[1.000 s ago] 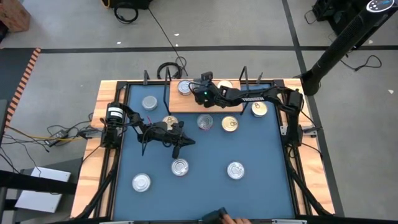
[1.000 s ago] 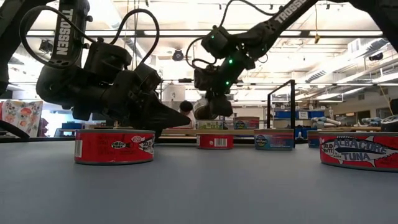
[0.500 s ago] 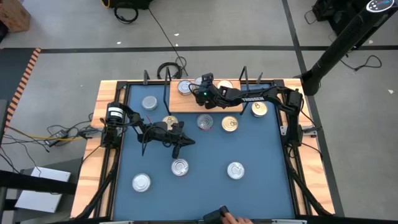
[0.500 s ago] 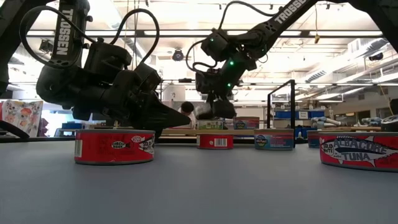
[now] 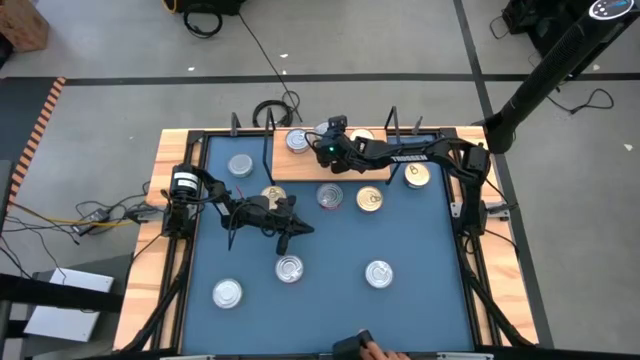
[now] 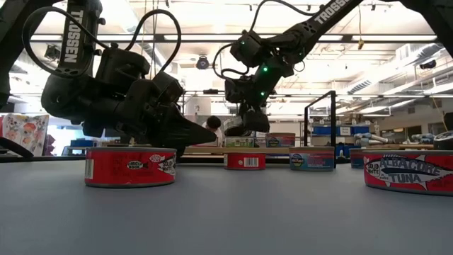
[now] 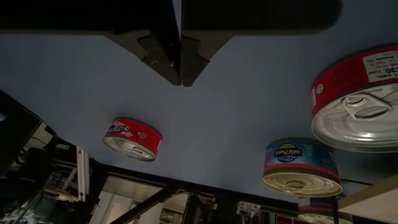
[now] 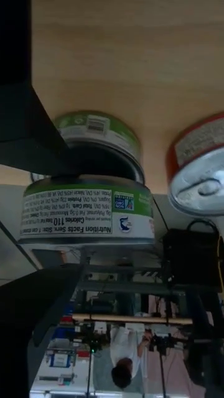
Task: Stack canned seafood by type on shelf
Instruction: Stack the green tuna can on top of the other green tuna can on the shelf, then stack the blue tuna can on top of the other blue tuna can on the shelf
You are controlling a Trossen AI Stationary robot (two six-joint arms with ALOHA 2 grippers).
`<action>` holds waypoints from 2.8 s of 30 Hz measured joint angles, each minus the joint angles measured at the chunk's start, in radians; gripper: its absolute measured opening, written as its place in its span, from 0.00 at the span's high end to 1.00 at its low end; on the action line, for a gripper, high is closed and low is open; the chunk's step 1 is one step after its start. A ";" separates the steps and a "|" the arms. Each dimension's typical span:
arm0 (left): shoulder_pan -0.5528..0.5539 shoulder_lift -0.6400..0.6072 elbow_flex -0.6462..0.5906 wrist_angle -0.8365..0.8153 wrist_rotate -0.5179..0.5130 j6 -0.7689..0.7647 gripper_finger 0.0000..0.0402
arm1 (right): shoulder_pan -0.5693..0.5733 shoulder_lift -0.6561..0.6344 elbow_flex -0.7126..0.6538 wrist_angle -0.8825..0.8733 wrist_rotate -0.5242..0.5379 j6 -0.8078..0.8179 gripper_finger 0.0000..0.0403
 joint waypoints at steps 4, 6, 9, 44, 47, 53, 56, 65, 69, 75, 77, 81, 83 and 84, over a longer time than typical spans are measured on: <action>0.000 0.000 0.000 0.000 0.000 0.000 0.99 | -0.008 0.000 0.000 -0.044 -0.016 0.025 0.38; 0.000 0.000 0.000 0.000 0.001 -0.003 0.99 | -0.011 0.000 0.000 -0.062 -0.019 0.036 0.38; 0.000 0.000 0.000 0.000 0.002 -0.004 0.99 | -0.013 0.000 0.000 -0.071 -0.023 0.054 0.38; 0.000 0.000 0.000 -0.003 0.021 -0.004 0.99 | 0.055 -0.182 0.000 -0.200 -0.015 0.225 0.57; 0.000 0.000 0.000 0.001 0.033 -0.003 0.99 | 0.091 -0.261 0.000 -0.305 -0.028 0.323 0.72; 0.000 0.000 0.000 0.016 0.035 -0.003 0.99 | 0.162 -0.396 0.000 -0.468 -0.201 0.560 0.98; -0.001 0.000 0.000 0.037 0.036 -0.003 0.99 | 0.205 -0.434 0.000 -0.497 -0.281 0.639 0.96; -0.003 0.000 0.000 0.037 0.036 -0.003 0.99 | 0.359 -0.531 -0.214 -0.239 -0.384 0.764 0.98; -0.003 0.000 0.000 0.038 0.036 -0.002 0.99 | 0.437 -0.576 -0.356 -0.046 -0.390 0.839 0.99; -0.003 0.000 0.000 0.048 0.036 0.005 0.99 | 0.544 -0.616 -0.523 0.211 -0.464 1.015 0.99; -0.003 0.000 0.000 0.051 0.036 0.008 0.99 | 0.585 -0.615 -0.564 0.267 -0.501 1.078 0.99; -0.003 0.000 0.000 0.051 0.036 0.022 0.99 | 0.671 -0.610 -0.609 0.297 -0.510 1.168 0.99; -0.003 0.000 0.000 0.049 0.036 0.022 0.99 | 0.705 -0.610 -0.616 0.285 -0.487 1.208 0.98; -0.004 0.000 0.000 0.047 0.036 0.022 0.99 | 0.719 -0.610 -0.616 0.272 -0.471 1.224 0.98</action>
